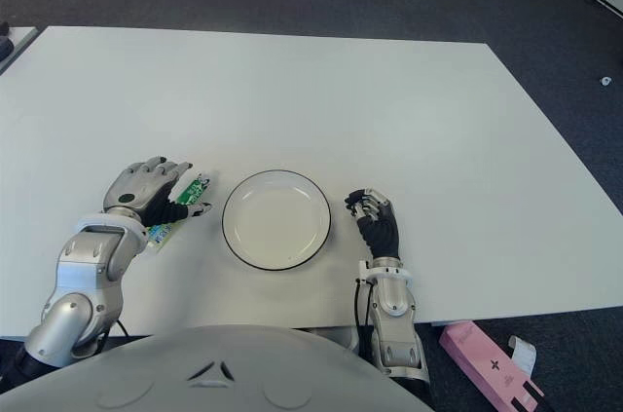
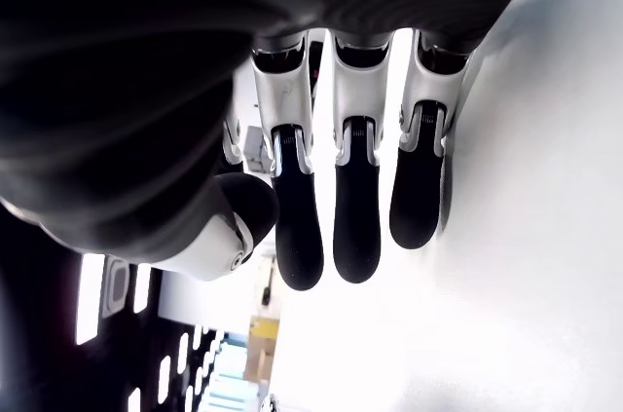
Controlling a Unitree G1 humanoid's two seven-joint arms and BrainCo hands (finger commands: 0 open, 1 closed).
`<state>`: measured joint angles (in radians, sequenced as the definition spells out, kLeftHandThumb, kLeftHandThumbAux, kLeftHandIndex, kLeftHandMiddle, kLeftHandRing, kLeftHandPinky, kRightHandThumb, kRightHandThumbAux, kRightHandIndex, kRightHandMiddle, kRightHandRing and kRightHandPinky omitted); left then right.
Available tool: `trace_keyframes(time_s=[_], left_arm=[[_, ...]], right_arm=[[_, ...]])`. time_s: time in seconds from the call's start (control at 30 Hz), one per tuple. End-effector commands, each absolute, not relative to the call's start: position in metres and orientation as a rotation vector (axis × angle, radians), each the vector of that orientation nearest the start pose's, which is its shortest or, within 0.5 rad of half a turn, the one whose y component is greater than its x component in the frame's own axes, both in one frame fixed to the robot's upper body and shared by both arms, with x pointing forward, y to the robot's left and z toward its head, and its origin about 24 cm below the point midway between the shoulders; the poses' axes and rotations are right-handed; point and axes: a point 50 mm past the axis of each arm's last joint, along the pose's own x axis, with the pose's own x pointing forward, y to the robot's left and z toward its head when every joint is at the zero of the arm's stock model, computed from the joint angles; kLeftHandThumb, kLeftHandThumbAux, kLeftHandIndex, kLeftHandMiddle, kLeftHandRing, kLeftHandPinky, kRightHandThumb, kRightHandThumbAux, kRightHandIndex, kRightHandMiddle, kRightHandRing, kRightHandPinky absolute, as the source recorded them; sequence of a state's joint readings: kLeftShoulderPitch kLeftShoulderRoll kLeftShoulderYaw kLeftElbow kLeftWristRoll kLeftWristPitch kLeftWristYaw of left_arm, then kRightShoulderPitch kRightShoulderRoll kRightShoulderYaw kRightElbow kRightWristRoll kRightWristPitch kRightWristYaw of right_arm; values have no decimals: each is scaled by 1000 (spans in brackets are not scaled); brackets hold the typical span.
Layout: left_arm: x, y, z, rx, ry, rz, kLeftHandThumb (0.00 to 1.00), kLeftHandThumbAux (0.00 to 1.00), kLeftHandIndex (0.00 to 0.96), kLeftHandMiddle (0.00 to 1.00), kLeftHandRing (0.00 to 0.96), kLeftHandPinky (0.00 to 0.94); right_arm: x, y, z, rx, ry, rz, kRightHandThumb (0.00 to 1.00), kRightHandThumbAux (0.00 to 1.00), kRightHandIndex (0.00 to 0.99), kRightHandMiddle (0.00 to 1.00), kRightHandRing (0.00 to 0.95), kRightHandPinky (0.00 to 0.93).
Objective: Put the toothpaste on the table into the plate.
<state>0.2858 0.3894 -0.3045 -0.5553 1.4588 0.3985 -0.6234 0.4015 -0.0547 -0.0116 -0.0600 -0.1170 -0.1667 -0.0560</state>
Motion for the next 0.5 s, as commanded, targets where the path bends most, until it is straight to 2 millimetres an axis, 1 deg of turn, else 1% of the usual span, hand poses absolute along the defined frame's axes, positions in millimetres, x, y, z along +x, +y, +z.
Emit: trace_keyframes(time_s=[0.03, 0.2, 0.37, 0.5], left_arm=[[176, 166, 64, 1602, 451, -247, 109, 234, 10, 179, 123, 116], [173, 165, 60, 1596, 505, -207, 114, 231, 1, 165, 113, 104], [164, 162, 54, 1547, 577, -170, 111, 230, 0, 141, 92, 71], [158, 160, 51, 1521, 615, -150, 108, 225, 0, 135, 89, 70]], right_arm=[[159, -183, -15, -181, 216, -124, 706, 729, 426, 490, 468, 459], [159, -183, -16, -181, 222, -125, 705, 730, 426, 493, 470, 458], [159, -184, -16, -181, 223, -127, 706, 729, 425, 492, 471, 458], [158, -184, -15, -176, 216, -124, 707, 729, 425, 491, 473, 465]])
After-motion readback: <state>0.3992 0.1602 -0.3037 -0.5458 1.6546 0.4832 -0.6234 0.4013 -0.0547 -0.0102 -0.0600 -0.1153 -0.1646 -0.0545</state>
